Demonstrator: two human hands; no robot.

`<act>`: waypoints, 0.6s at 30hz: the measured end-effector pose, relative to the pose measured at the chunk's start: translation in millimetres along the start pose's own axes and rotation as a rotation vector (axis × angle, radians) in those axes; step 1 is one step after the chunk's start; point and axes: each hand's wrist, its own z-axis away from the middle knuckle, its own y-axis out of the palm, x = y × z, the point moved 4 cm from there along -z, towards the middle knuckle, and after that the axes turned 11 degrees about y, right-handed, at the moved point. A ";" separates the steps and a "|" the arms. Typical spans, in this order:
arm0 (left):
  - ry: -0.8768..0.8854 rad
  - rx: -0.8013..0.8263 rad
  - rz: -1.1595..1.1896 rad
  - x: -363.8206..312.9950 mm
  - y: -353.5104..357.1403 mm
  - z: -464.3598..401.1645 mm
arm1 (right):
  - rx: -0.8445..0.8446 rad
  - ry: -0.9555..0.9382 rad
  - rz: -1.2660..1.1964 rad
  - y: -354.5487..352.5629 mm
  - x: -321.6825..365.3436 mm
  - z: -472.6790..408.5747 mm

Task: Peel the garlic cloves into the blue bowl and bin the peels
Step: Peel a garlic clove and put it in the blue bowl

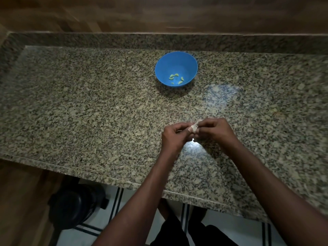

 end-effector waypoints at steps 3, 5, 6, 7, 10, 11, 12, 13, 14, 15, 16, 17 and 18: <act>0.024 0.040 -0.004 -6.0 2.2 6.5 | -0.042 0.046 -0.061 1.8 -3.1 2.6; 0.035 0.055 -0.007 -8.9 4.6 11.0 | -0.084 0.067 -0.102 2.7 -6.5 1.7; 0.038 0.048 -0.005 -10.0 5.1 12.1 | -0.099 0.070 -0.104 3.4 -7.3 1.5; 0.041 0.027 -0.011 -9.6 4.4 11.7 | -0.113 0.073 -0.105 3.7 -8.3 1.2; 0.048 -0.054 -0.027 -5.6 -0.3 6.8 | -0.189 0.075 -0.111 -1.0 -8.8 2.2; 0.052 -0.079 -0.029 -3.3 -2.3 4.0 | -0.209 0.075 -0.119 -3.3 -8.9 3.1; 0.063 -0.100 -0.045 -1.9 -4.0 1.3 | -0.222 0.079 -0.123 -5.3 -9.3 4.8; 0.091 -0.117 -0.089 -0.5 -5.7 -1.9 | -0.231 0.085 -0.121 -7.3 -10.5 6.6; 0.136 -0.127 -0.158 0.0 -7.1 -5.0 | -0.243 0.094 -0.106 -9.6 -12.0 8.7; 0.188 -0.131 -0.248 0.4 -7.9 -7.9 | -0.249 0.104 -0.090 -12.0 -14.0 10.6; 0.239 -0.124 -0.339 0.4 -8.3 -10.1 | -0.248 0.115 -0.080 -13.7 -15.7 12.8; 0.285 -0.109 -0.425 1.1 -8.1 -11.6 | -0.240 0.130 -0.083 -15.9 -18.4 14.3; 0.327 -0.083 -0.496 2.5 -7.6 -12.4 | -0.227 0.149 -0.083 -18.1 -21.0 15.6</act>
